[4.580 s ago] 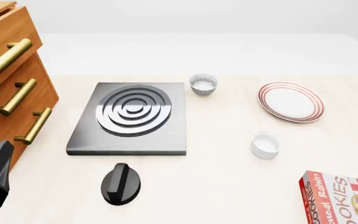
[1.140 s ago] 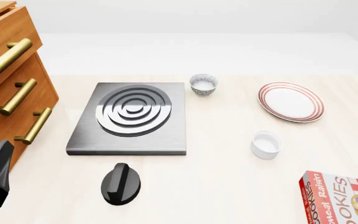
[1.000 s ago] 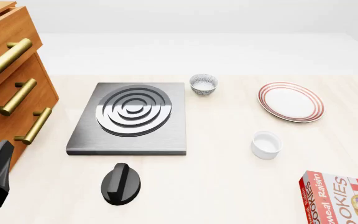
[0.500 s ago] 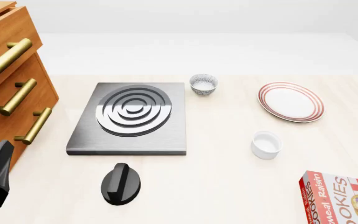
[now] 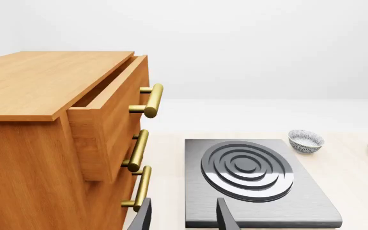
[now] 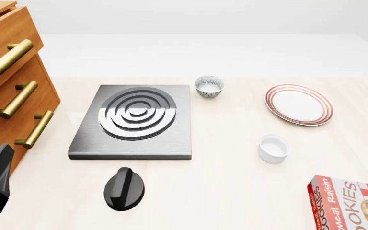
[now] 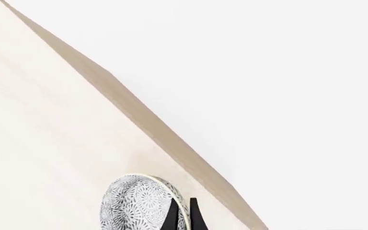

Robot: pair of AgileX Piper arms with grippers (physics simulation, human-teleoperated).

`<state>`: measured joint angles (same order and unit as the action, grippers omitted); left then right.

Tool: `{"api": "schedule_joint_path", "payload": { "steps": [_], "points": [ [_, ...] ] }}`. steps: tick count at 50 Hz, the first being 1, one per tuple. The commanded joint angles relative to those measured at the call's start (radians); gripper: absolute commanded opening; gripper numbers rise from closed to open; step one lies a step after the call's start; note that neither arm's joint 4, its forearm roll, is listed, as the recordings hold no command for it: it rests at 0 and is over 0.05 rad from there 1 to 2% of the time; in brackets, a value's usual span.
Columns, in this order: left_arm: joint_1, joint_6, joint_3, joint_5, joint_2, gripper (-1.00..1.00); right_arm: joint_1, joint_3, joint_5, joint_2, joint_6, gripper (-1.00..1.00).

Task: Pick the akita bowl next to the cookies box and place it on the plate.

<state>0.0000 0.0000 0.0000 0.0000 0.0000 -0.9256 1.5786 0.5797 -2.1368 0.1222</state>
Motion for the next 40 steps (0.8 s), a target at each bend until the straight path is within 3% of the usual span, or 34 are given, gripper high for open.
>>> {"api": "schedule_joint_path", "payload": {
  "steps": [1, 20, 28, 40],
  "points": [
    [0.000, 0.000, 0.000, 0.000, 0.000, 1.00, 0.008, -0.009, 0.044, 0.069, -0.024, -1.00],
    [0.000, 0.000, 0.000, 0.000, 0.000, 1.00, 0.053, 0.037, 0.140, 0.188, -0.048, -1.00],
    [0.000, 0.000, 0.000, 0.000, 0.000, 1.00, 0.078, 0.058, 0.164, 0.199, -0.034, -1.00],
    [0.000, 0.000, 0.000, 0.000, 0.000, 1.00, 0.140, 0.180, 0.238, 0.151, -0.046, -1.00]
  ]
}}
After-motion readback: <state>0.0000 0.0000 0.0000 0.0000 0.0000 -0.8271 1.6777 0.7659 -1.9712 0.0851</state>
